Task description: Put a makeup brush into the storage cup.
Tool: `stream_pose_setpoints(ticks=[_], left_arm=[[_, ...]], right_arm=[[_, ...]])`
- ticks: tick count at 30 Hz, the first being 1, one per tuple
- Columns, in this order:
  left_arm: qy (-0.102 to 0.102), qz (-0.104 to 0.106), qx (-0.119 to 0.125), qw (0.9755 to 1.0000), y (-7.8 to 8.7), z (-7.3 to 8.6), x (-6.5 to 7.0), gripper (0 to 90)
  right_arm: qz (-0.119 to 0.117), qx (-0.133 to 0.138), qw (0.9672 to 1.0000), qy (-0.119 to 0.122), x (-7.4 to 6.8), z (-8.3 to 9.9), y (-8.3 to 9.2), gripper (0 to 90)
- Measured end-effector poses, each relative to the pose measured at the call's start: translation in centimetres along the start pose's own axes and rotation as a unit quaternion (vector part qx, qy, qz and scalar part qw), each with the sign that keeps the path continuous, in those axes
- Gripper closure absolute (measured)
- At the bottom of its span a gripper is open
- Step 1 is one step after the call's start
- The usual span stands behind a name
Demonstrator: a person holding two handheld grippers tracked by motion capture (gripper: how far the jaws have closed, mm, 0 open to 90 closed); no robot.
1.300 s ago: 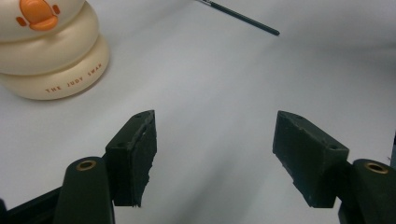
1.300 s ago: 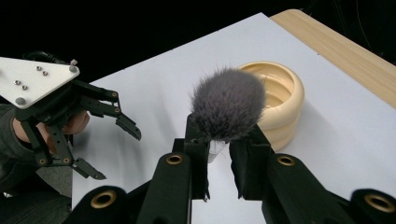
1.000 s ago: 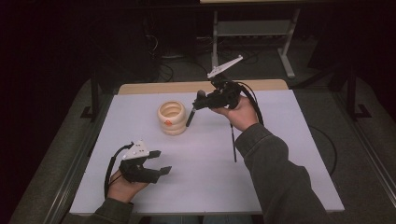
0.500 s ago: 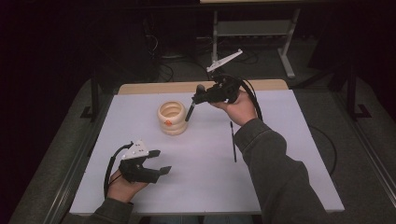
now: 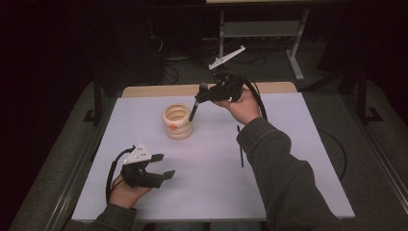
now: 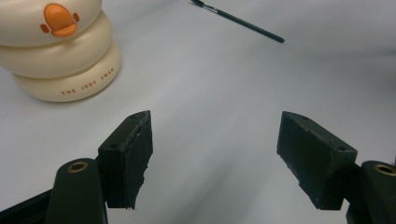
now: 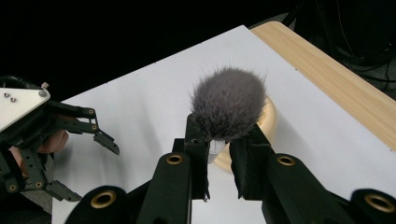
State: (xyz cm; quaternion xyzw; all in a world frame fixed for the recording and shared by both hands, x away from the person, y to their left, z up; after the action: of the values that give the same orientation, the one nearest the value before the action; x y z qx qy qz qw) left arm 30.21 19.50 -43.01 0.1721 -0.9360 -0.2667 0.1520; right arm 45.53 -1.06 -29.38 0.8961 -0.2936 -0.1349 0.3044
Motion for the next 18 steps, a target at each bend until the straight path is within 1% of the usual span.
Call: stream_pose_setpoints(ticks=[3,6,8,12,13,18], left_arm=[[0.000,0.001,0.000,1.0000,0.0,0.0,0.0,26.4],[-0.001,0.001,0.002,1.0000,-0.1,-0.1,0.0,26.2],[0.004,0.003,0.004,1.0000,-0.1,-0.1,0.1,26.2],[0.005,0.005,0.008,0.9999,-0.3,-0.1,0.2,26.1],[-0.001,0.004,-0.001,1.0000,-0.2,-0.1,0.1,26.0],[0.005,0.004,0.003,1.0000,-0.3,-0.1,0.2,26.0]], right_arm=[[0.002,0.000,1.0000,0.002,0.1,-0.2,-0.2,76.3],[0.004,-0.002,1.0000,0.000,0.1,-0.3,-0.3,76.3],[0.003,-0.002,1.0000,0.001,0.2,-0.4,-0.4,76.3],[0.006,-0.003,1.0000,0.002,0.4,-0.7,-0.4,76.3],[0.007,-0.002,1.0000,0.003,0.4,-0.8,-0.5,76.3],[0.007,-0.003,1.0000,0.000,0.6,-1.3,-0.9,76.4]])
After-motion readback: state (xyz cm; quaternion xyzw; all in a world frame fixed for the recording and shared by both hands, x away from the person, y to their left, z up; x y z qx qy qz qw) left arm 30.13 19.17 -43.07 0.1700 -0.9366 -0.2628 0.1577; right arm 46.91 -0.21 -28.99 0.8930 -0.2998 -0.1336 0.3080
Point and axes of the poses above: each handheld gripper's, and its own axes: y roughly backward along the jaws, z roughly out of its underside, x roughly to its right, the point moved 6 cm from there along -y, roughly forward along the jaws, and after that the axes turned 15 degrees about z, right-handed, at the moved point
